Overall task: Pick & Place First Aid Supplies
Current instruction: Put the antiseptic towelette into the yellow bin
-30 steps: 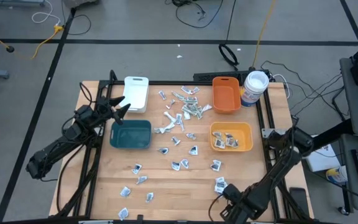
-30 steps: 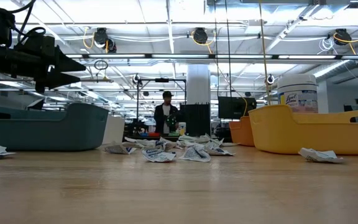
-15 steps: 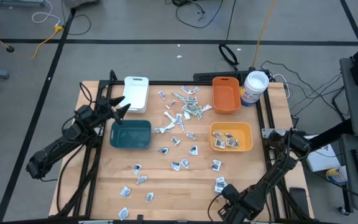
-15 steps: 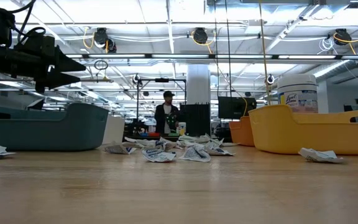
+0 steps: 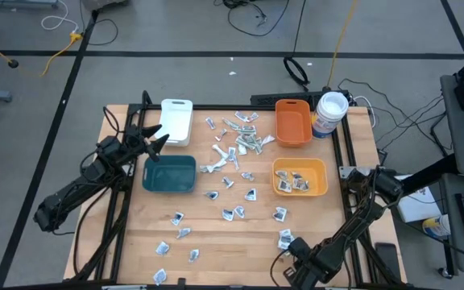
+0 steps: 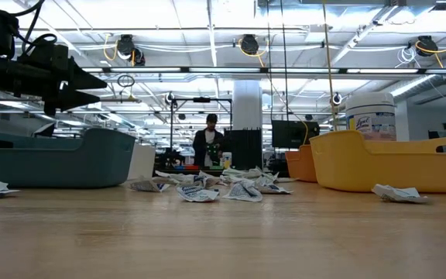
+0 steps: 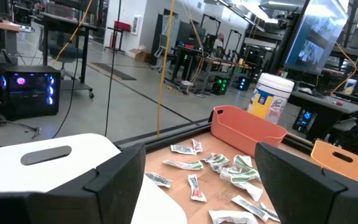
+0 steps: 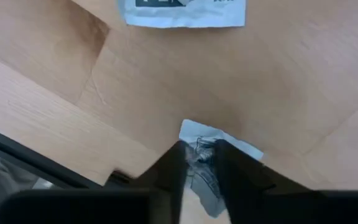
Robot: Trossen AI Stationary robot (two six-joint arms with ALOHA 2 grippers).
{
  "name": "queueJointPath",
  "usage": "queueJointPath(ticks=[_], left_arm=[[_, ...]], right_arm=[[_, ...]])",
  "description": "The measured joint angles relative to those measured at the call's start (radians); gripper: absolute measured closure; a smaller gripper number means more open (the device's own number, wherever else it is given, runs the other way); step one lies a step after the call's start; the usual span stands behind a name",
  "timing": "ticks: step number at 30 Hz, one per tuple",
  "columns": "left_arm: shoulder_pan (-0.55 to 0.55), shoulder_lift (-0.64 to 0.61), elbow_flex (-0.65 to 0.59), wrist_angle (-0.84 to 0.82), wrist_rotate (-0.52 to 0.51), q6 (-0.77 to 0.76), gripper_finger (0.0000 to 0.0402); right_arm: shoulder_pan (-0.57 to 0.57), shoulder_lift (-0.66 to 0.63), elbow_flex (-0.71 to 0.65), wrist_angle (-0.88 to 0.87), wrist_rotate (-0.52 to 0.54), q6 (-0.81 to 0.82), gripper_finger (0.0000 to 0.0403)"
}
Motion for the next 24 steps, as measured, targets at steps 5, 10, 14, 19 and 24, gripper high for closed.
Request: queueJointPath(ticks=[5, 10, 14, 19, 24], left_arm=[[0.0, 0.0, 0.0, 0.0, 0.0, 0.0, 0.0096], [0.0, 0.0, 0.0, 0.0, 0.0, 0.0, 0.0096], [0.0, 0.0, 0.0, 0.0, 0.0, 0.0, 0.0096], [0.0, 0.0, 0.0, 0.0, 0.0, 0.0, 0.0096], [0.0, 0.0, 0.0, 0.0, 0.0, 0.0, 0.0096]], right_arm=[[0.0, 0.0, -0.001, 0.003, 0.004, -0.029, 0.0393], [-0.005, -0.033, -0.003, -0.034, 0.007, -0.086, 0.0397], [-0.023, -0.1, -0.002, -0.082, 0.013, -0.183, 0.0398], [-0.05, -0.176, -0.002, -0.145, 0.012, -0.399, 0.0398], [-0.081, -0.236, -0.002, -0.231, 0.007, -0.632, 0.0398]])
